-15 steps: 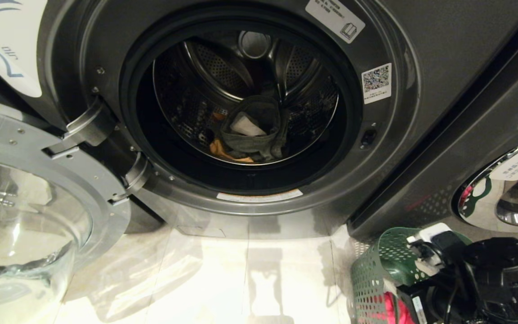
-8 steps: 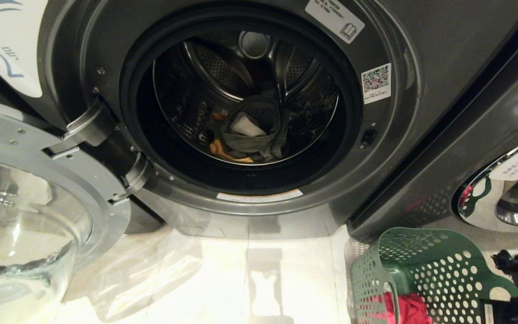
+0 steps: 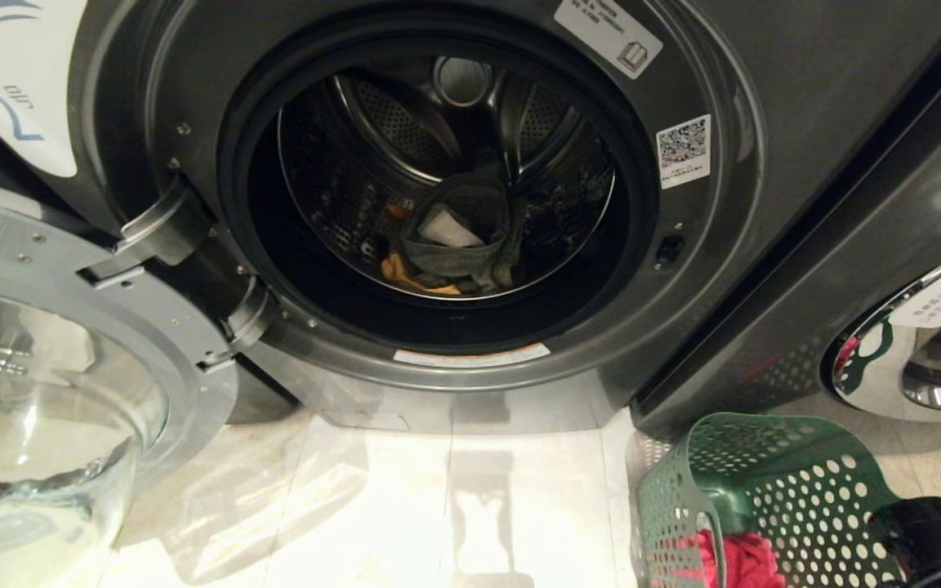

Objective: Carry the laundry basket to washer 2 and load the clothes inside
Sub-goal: Place the clothes into the washing machine

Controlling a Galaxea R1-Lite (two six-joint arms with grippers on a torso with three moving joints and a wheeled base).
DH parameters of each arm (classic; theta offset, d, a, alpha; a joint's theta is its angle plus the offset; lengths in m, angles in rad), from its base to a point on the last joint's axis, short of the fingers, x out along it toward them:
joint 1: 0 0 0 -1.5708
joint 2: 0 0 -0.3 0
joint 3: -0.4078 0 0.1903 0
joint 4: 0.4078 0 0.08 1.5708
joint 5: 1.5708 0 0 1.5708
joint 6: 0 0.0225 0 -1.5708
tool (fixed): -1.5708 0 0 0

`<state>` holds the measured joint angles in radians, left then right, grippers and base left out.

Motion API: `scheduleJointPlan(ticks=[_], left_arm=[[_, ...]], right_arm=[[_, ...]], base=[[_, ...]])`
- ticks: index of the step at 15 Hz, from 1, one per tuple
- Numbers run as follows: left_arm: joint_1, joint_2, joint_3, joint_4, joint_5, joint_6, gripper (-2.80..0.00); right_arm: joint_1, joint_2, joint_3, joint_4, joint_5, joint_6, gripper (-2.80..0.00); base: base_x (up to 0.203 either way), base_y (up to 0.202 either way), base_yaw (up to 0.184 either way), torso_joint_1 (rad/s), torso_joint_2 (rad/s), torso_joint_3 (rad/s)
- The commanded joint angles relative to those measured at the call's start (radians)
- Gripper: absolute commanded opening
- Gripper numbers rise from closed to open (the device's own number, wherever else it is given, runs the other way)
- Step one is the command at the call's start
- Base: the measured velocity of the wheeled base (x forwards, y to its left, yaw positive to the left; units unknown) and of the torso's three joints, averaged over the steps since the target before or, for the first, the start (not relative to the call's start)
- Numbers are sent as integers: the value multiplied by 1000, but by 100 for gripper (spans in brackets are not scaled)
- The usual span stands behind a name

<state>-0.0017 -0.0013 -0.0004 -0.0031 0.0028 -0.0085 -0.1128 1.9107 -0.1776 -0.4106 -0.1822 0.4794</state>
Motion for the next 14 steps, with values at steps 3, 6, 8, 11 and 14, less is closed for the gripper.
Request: scheduleJointPlan(ticks=[3,6,8,11,14], left_arm=[[0,0,0,0,0,-1,-280],[0,0,0,0,0,-1,-280],[0,0,0,-1,0,-1,-280],[-1,0,-1,0,0,0,-280],[-1,0,0,-1,0,-1,-280]], right_arm=[[-54,227,-163,1,55,-6,0],[-85,384,-282,0,73,-13,0],[-90,465,-334,-1,81,-15,0],[-91,549,-368,-88,134,-51,0],[-91,644,-382,-236,150,-114,0]], base=[[0,0,0,0,0,0],[0,0,0,0,0,0],[0,0,0,0,0,0],[0,0,0,0,0,0],[0,0,0,0,0,0]])
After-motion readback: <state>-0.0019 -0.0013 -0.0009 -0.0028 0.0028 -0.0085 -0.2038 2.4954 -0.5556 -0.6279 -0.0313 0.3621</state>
